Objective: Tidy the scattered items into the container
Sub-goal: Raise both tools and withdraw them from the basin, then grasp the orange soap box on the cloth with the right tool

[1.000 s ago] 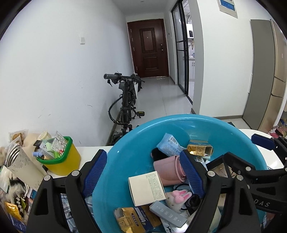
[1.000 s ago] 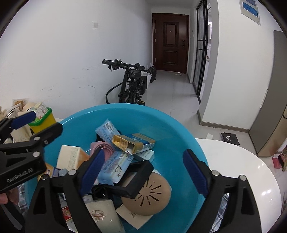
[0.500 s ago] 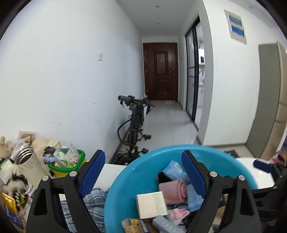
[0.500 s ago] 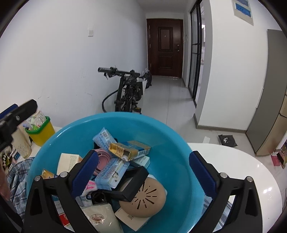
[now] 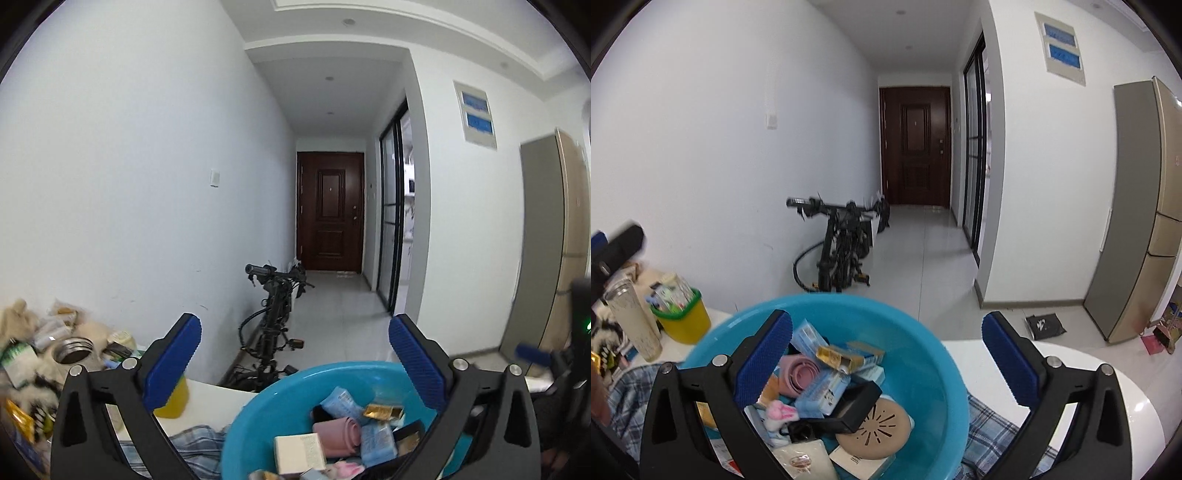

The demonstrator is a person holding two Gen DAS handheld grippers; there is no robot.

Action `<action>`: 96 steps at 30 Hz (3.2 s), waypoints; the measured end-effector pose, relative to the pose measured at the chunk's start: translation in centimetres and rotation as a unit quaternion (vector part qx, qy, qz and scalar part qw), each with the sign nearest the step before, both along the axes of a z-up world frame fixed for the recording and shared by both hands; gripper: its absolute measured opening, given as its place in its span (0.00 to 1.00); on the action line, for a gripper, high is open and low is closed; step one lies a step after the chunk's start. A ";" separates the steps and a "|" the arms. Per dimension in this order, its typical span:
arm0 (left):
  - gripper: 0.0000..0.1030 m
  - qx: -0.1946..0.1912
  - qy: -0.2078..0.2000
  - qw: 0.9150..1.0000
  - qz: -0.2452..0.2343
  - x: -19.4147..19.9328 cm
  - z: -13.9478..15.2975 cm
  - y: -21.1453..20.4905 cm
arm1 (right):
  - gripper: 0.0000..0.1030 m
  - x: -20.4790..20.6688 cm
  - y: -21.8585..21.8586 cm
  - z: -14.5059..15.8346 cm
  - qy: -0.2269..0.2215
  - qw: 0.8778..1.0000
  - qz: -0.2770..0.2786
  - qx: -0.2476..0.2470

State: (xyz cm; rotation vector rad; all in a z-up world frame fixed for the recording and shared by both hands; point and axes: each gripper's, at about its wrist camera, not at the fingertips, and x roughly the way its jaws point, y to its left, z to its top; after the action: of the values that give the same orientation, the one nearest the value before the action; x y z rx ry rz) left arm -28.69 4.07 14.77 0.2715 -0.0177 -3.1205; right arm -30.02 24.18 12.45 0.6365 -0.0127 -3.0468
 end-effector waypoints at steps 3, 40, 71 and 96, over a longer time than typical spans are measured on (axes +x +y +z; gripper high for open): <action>1.00 -0.008 0.008 1.000 -0.004 1.3 0.4 0.6 | 0.99 1.4 0.1 1.3 0.024 1.000 0.001 -0.005; 1.00 -0.016 0.028 0.998 -0.048 18.9 3.3 0.0 | 0.99 19.2 -1.4 5.6 0.106 0.994 0.007 0.020; 1.00 -0.031 -0.130 0.990 -0.050 18.5 -12.1 -0.1 | 0.99 18.9 -0.7 -9.3 -0.098 0.995 0.009 0.027; 1.00 -0.017 -0.143 0.987 -0.077 17.1 -16.2 1.2 | 0.49 14.9 2.8 -15.2 -0.185 0.975 0.122 0.020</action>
State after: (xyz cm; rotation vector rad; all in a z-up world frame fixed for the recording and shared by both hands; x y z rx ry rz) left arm -11.60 5.29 -1.41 0.7503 -0.0992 -3.1963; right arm -15.15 27.00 -2.76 1.1081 0.1112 -2.6608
